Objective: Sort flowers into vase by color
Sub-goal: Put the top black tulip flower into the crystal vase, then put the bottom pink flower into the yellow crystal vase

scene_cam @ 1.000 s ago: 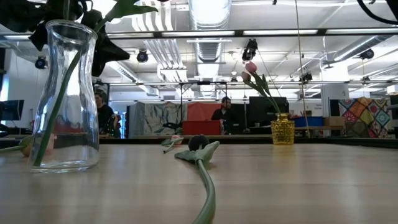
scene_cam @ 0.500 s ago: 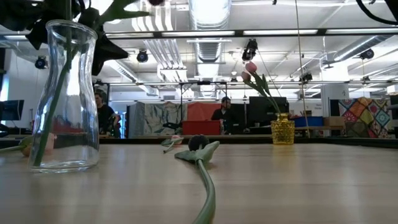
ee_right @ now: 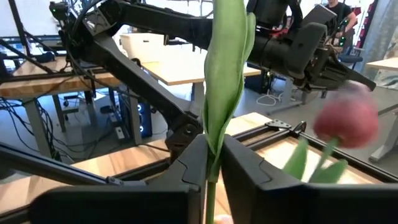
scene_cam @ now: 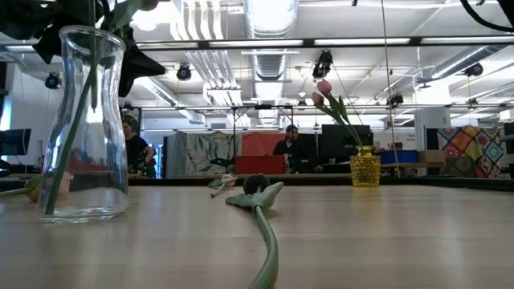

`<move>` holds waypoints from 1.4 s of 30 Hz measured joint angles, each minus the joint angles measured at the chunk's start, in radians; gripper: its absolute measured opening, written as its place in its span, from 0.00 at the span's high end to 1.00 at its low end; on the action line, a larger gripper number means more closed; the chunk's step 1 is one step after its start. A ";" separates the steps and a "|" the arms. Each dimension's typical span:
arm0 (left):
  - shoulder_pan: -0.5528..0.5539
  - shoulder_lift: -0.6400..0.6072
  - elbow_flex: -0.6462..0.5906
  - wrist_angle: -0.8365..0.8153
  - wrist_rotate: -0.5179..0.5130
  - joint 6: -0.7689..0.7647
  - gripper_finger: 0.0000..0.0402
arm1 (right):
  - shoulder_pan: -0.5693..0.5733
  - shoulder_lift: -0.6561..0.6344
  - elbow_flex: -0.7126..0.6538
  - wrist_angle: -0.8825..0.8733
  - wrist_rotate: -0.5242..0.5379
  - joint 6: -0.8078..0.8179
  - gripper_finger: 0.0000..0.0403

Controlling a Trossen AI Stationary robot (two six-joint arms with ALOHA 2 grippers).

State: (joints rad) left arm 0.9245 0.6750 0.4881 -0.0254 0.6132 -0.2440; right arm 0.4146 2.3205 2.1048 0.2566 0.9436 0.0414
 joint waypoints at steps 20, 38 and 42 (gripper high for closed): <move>0.000 -0.003 0.000 0.000 0.006 -0.003 1.00 | 0.015 -0.134 0.000 -0.375 -0.054 0.154 0.70; 0.000 0.001 0.000 -0.036 0.003 -0.036 1.00 | -0.066 -0.498 0.000 -0.843 -0.246 0.114 0.94; -0.002 0.007 0.000 -0.086 0.001 -0.069 1.00 | -0.128 -0.598 -0.002 -1.006 -0.303 0.121 0.98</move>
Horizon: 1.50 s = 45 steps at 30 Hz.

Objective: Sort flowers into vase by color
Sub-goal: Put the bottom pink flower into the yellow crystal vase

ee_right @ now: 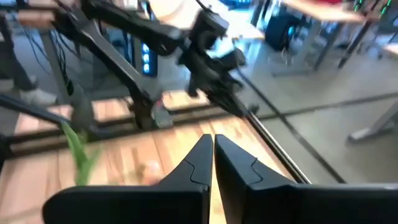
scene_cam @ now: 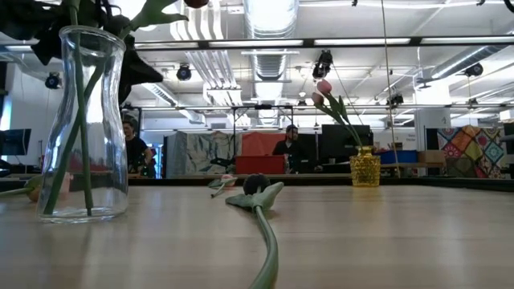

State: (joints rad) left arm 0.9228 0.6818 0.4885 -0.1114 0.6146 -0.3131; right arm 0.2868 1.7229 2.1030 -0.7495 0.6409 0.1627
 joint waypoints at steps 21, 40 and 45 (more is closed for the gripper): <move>-0.500 -0.120 0.109 -0.584 -0.550 -0.426 1.00 | -0.510 -0.293 -0.642 0.271 -0.774 -0.090 0.98; -1.325 0.094 0.190 -0.845 -0.682 -1.334 1.00 | -0.674 -0.357 -0.709 0.265 -0.963 -0.193 0.98; -1.451 0.099 0.100 -0.756 -0.690 -1.510 1.00 | -0.690 -0.359 -0.709 0.260 -0.964 -0.217 0.98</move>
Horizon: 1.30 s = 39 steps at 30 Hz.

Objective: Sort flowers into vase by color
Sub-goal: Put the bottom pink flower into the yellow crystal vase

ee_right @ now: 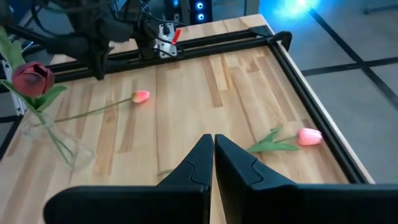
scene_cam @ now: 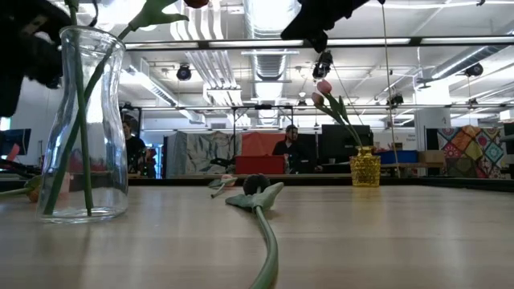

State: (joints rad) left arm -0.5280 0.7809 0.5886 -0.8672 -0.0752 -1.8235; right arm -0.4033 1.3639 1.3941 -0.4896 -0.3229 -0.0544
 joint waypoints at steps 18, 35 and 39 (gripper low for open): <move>-0.002 0.129 -0.210 0.241 -0.073 -0.202 0.77 | -0.005 -0.003 0.000 0.001 -0.001 -0.013 0.98; 0.000 0.313 -0.210 0.337 -0.078 -0.262 0.95 | -0.005 -0.003 0.001 0.002 0.001 -0.016 0.98; -0.001 0.283 -0.188 0.315 -0.130 -0.234 0.98 | -0.005 -0.003 0.001 0.002 0.001 -0.024 0.98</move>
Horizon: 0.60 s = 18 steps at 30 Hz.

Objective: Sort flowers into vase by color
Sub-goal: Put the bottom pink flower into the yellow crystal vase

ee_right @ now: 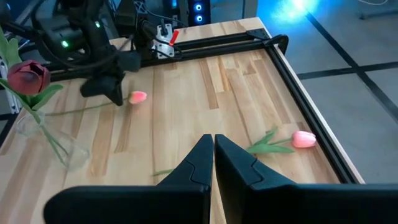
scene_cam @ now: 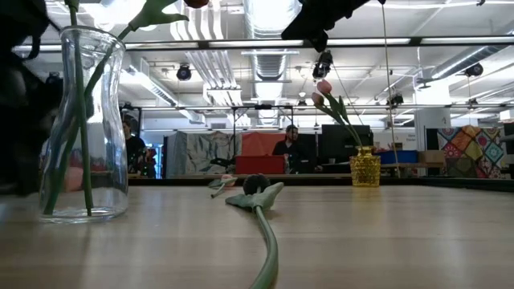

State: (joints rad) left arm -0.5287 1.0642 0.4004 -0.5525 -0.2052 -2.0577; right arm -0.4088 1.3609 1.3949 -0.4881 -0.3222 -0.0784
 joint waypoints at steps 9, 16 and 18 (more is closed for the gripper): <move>0.039 -0.130 0.257 -0.402 -0.224 0.136 1.00 | -0.023 -0.018 0.009 -0.001 -0.038 -0.036 0.98; 0.220 -0.191 0.485 -0.592 -0.341 0.484 1.00 | -0.054 -0.057 0.014 -0.001 -0.054 -0.051 0.98; 0.312 -0.204 0.526 -0.572 -0.346 0.646 1.00 | -0.056 -0.065 0.014 -0.001 -0.055 -0.049 0.98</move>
State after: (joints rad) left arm -0.2171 0.8603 0.9267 -1.1240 -0.5516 -1.4120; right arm -0.4644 1.2961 1.4086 -0.4889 -0.3770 -0.1275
